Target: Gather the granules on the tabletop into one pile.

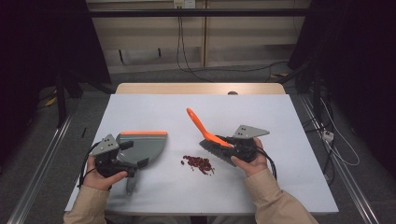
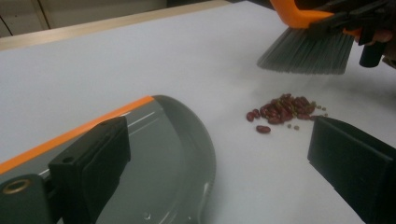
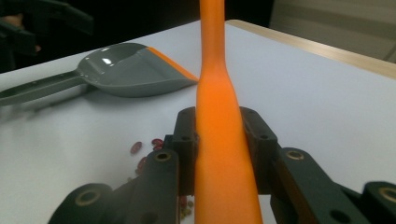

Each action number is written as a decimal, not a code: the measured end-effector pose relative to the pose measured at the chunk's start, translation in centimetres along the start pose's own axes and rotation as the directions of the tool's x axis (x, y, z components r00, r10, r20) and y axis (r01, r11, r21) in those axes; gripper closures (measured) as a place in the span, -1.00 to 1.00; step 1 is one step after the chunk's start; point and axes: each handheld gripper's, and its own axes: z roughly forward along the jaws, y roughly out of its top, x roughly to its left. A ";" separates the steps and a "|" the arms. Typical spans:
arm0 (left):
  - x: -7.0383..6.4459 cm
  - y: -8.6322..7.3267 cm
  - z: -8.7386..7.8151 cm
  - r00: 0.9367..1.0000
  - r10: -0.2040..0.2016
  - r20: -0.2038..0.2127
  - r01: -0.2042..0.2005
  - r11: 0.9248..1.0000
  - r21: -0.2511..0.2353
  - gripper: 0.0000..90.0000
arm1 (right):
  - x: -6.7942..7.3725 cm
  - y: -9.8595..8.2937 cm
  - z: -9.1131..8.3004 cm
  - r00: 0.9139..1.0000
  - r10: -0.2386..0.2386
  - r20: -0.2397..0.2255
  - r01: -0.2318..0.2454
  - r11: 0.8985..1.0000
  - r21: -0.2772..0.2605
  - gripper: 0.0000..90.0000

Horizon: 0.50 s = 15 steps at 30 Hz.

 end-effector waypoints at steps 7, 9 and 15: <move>-0.9 -0.8 -0.1 1.000 -0.004 -0.008 0.004 1.000 0.025 -0.87 | 0.0 -1.0 -1.7 0.998 0.023 0.051 -0.022 1.000 -0.010 0.58; -1.2 -1.2 -0.1 1.000 -0.002 -0.021 0.003 0.999 0.037 -0.87 | -0.1 -1.2 -2.2 0.998 0.026 0.052 -0.025 0.999 -0.021 0.58; -1.4 -2.1 0.1 0.997 0.038 -0.069 -0.030 0.993 0.112 -0.83 | 0.2 -1.4 -3.0 0.998 0.023 0.062 -0.021 0.999 -0.031 0.58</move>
